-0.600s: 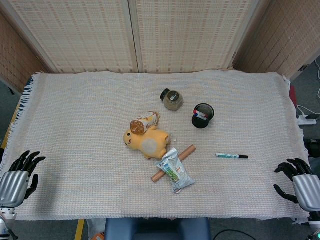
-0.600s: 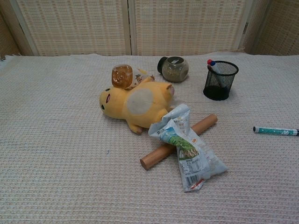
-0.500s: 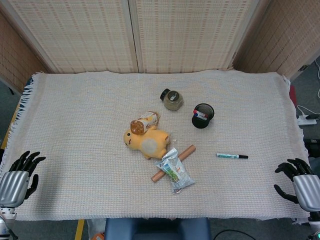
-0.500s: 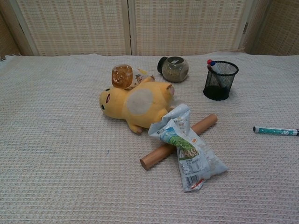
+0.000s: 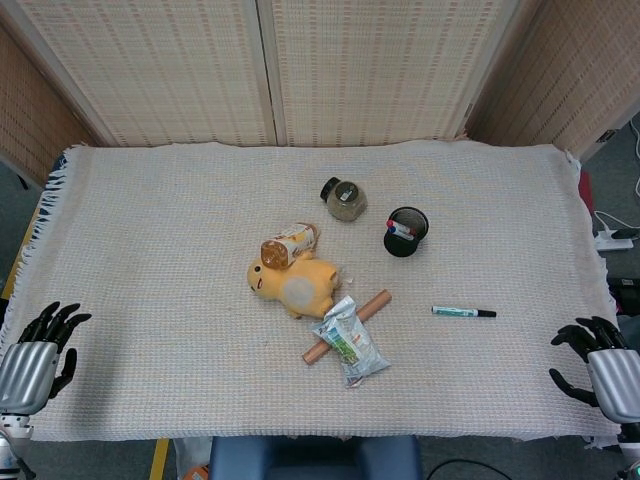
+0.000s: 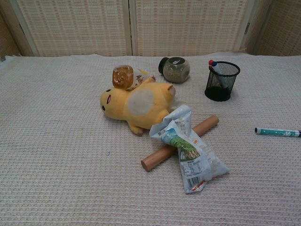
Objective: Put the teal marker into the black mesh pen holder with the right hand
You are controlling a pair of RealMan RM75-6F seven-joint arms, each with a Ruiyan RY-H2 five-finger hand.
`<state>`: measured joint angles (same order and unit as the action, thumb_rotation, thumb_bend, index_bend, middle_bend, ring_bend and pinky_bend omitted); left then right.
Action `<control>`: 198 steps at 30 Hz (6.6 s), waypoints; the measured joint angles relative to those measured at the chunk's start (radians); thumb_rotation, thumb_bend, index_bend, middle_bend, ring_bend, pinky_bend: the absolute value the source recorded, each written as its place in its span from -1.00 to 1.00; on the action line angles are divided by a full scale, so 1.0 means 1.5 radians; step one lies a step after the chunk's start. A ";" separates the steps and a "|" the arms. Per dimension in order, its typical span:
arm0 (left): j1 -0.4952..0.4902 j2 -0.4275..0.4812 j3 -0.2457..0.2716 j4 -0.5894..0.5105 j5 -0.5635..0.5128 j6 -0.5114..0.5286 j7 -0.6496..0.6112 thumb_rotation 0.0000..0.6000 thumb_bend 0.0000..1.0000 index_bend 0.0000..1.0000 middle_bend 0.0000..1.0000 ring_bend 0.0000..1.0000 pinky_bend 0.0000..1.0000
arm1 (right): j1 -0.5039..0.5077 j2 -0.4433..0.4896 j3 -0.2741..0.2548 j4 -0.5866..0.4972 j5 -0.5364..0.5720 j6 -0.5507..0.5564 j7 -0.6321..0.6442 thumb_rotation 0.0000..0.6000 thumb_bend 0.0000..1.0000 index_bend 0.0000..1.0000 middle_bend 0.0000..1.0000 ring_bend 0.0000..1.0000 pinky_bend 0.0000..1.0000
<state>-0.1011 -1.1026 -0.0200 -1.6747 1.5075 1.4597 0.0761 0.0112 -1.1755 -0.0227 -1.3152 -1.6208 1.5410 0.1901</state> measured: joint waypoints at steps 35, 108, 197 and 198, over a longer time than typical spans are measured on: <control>0.000 0.001 0.003 -0.007 0.003 -0.002 -0.002 1.00 0.17 -0.56 -0.79 -0.92 -0.66 | 0.126 0.025 0.040 -0.039 0.029 -0.178 -0.030 1.00 -0.65 -0.16 -0.38 -0.64 -0.72; -0.007 -0.001 0.005 0.012 -0.013 -0.028 -0.036 1.00 0.17 -0.56 -0.79 -0.92 -0.64 | 0.357 -0.238 0.073 0.089 0.260 -0.446 -0.345 1.00 -0.50 0.21 -0.38 -0.50 -0.76; -0.013 -0.013 -0.002 0.036 -0.045 -0.052 -0.034 1.00 0.17 -0.55 -0.79 -0.92 -0.63 | 0.519 -0.140 0.223 0.084 0.265 -0.442 0.031 1.00 -0.40 -0.12 -0.38 -0.39 -0.64; -0.013 -0.014 -0.001 0.039 -0.042 -0.051 -0.035 1.00 0.17 -0.55 -0.79 -0.92 -0.63 | 0.514 -0.136 0.221 0.072 0.255 -0.426 0.029 1.00 -0.40 -0.10 -0.38 -0.36 -0.62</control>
<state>-0.1199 -1.1231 -0.0214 -1.6163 1.4439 1.3831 0.0242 0.7824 -1.3796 0.3086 -1.2067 -1.2378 0.9021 0.2338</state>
